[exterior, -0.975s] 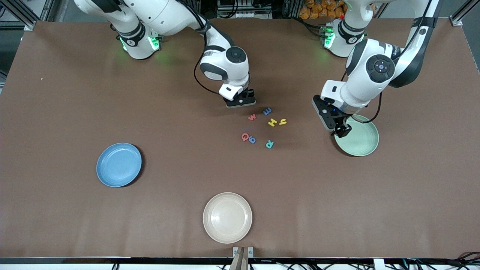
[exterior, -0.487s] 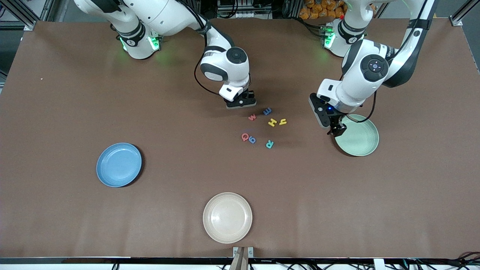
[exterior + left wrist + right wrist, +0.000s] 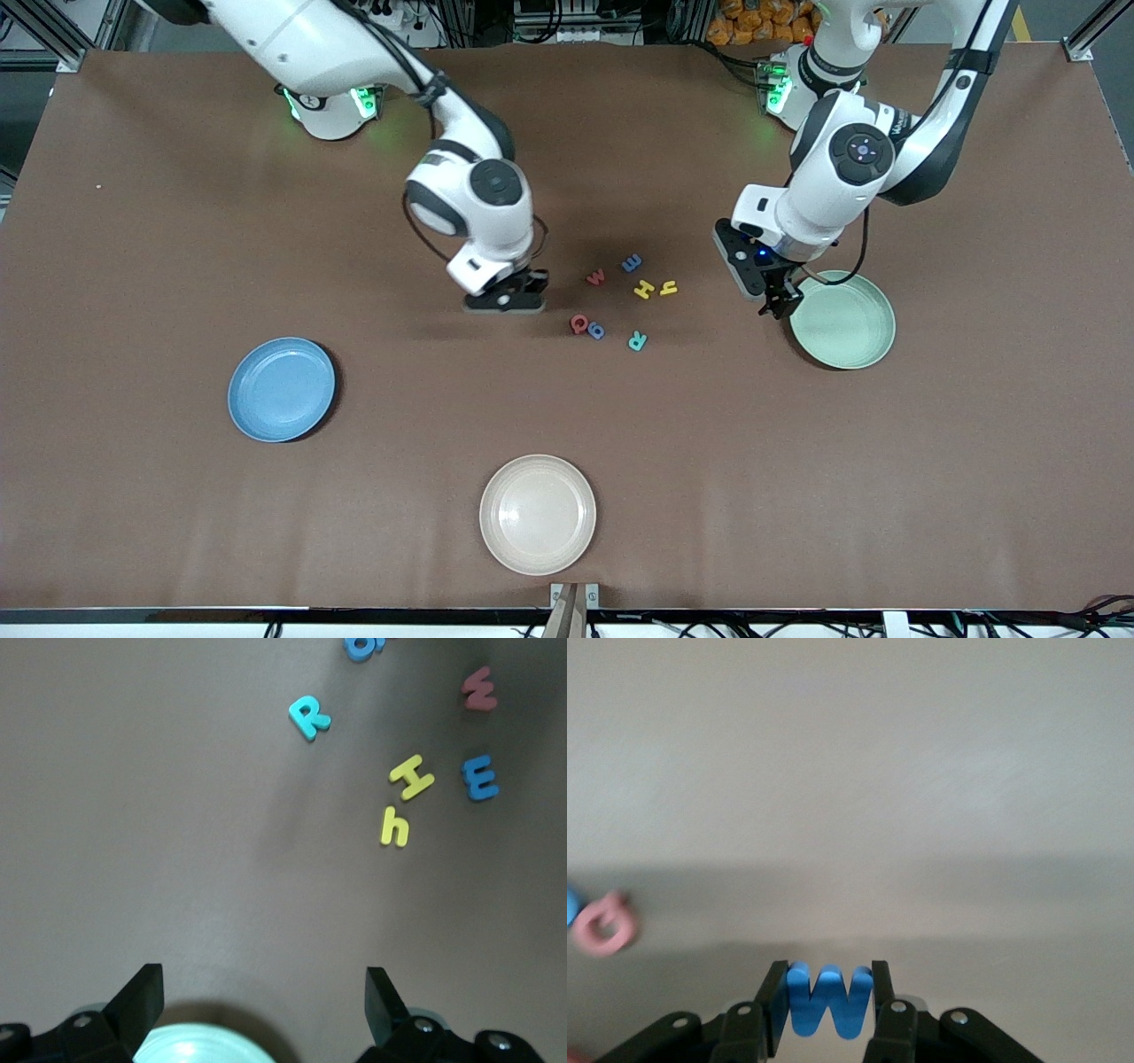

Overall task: Sort uppercase to blue plate, lowercase to green plate
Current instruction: 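Place the W on the blue plate while the left gripper reaches the h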

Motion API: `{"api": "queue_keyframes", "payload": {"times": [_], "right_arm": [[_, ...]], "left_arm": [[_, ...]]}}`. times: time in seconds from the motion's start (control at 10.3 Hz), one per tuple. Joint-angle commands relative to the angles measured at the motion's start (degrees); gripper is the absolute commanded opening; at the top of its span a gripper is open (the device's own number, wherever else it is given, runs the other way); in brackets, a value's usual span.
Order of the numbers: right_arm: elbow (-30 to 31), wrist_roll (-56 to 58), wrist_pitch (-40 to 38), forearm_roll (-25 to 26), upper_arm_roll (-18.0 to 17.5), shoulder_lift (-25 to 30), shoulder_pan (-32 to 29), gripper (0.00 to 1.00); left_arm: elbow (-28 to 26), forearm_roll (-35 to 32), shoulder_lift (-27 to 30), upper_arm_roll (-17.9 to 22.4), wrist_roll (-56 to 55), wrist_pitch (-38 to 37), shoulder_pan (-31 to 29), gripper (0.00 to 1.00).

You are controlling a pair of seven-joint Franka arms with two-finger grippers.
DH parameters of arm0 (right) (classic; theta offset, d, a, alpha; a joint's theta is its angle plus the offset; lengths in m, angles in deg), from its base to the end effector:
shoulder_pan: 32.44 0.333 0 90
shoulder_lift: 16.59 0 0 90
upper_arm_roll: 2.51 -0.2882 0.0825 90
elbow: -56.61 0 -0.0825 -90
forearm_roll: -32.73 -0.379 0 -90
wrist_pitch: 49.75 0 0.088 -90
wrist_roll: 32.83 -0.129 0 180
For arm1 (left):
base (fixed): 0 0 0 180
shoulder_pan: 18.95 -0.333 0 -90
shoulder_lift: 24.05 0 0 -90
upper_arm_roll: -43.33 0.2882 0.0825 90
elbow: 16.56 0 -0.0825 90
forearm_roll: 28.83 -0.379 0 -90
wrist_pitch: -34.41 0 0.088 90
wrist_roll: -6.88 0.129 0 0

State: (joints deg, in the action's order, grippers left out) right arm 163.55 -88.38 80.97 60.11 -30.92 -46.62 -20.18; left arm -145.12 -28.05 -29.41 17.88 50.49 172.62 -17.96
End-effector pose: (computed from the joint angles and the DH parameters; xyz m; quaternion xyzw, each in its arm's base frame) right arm 0.4860 0.3825 0.2177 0.9983 0.0036 0.0363 0.0450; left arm 0.4805 -0.2401 0.2916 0.8217 -0.5679 0.0451 0.0182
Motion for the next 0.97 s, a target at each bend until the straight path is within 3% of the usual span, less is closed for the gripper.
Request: {"api": "queue_keyframes", "payload": {"times": [0.0,0.1,0.49,0.88], "right_arm": [[1.51,10.05,-4.32,-0.91,-1.82,4.36,-9.05,0.00],[1.51,16.82,-4.50,-5.02,-1.39,5.15,-12.31,0.00],[1.77,33.01,-6.87,-6.64,0.90,5.16,-24.71,0.00],[1.68,42.52,-4.78,-13.91,10.72,4.37,-24.83,0.00]], "left_arm": [[-2.04,-0.42,-0.96,-0.12,-3.00,4.51,2.26,1.00],[-2.22,-0.51,-1.41,-0.12,-3.01,4.96,2.96,1.00],[-4.49,-0.69,-2.55,-0.21,-3.00,7.49,6.03,1.00],[-4.77,-1.04,-6.94,-0.12,-5.03,11.46,8.59,1.00]]}}
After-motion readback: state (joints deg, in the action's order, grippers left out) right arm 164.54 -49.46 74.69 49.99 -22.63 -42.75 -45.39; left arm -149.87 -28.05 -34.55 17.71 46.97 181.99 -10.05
